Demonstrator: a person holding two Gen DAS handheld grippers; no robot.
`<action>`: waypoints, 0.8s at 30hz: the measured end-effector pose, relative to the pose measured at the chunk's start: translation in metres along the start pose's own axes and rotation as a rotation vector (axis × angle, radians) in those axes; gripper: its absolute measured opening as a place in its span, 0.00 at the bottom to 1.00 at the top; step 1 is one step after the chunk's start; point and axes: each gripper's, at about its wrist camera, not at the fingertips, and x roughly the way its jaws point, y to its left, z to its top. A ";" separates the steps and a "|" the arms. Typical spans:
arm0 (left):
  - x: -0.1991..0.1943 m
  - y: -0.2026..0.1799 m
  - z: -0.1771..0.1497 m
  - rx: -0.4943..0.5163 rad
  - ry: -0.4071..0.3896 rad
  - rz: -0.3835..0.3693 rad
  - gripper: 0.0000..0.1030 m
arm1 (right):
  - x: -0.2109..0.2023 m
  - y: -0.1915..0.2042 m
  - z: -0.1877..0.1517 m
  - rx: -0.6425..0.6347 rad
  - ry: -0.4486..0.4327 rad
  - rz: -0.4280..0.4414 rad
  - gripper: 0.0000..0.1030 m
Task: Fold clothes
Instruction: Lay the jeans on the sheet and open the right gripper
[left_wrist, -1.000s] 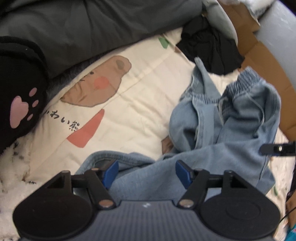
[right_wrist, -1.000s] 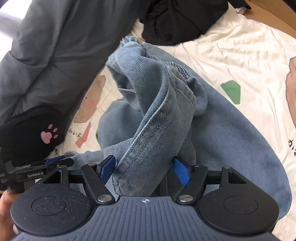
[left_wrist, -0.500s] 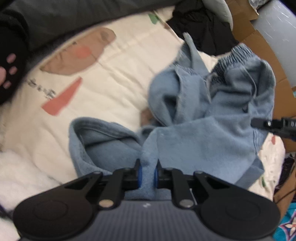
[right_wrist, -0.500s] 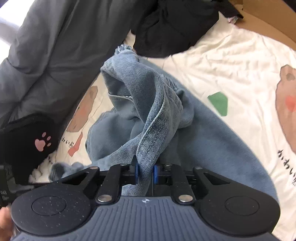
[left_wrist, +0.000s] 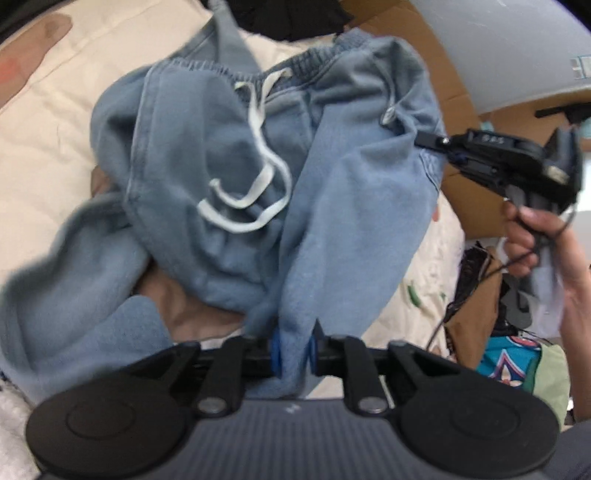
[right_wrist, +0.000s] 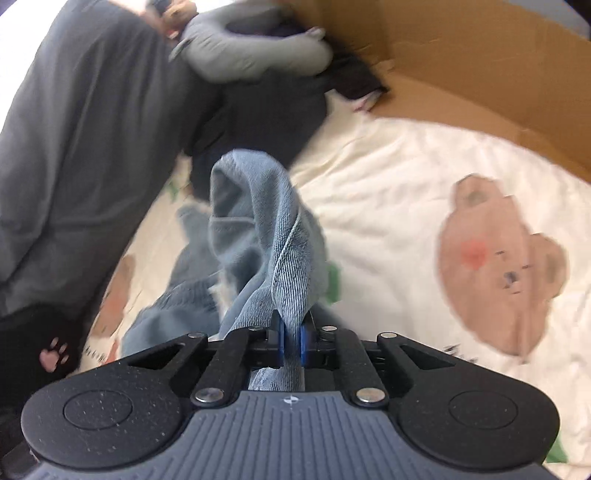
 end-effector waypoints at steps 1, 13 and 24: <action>-0.005 -0.003 0.001 0.009 -0.016 -0.002 0.26 | -0.003 -0.007 0.002 0.009 -0.010 -0.013 0.04; -0.039 0.023 0.023 -0.003 -0.129 0.075 0.34 | -0.016 -0.080 0.011 0.087 -0.047 -0.137 0.03; -0.036 0.063 0.042 -0.025 -0.159 0.212 0.38 | 0.004 -0.105 0.006 -0.025 0.008 -0.295 0.34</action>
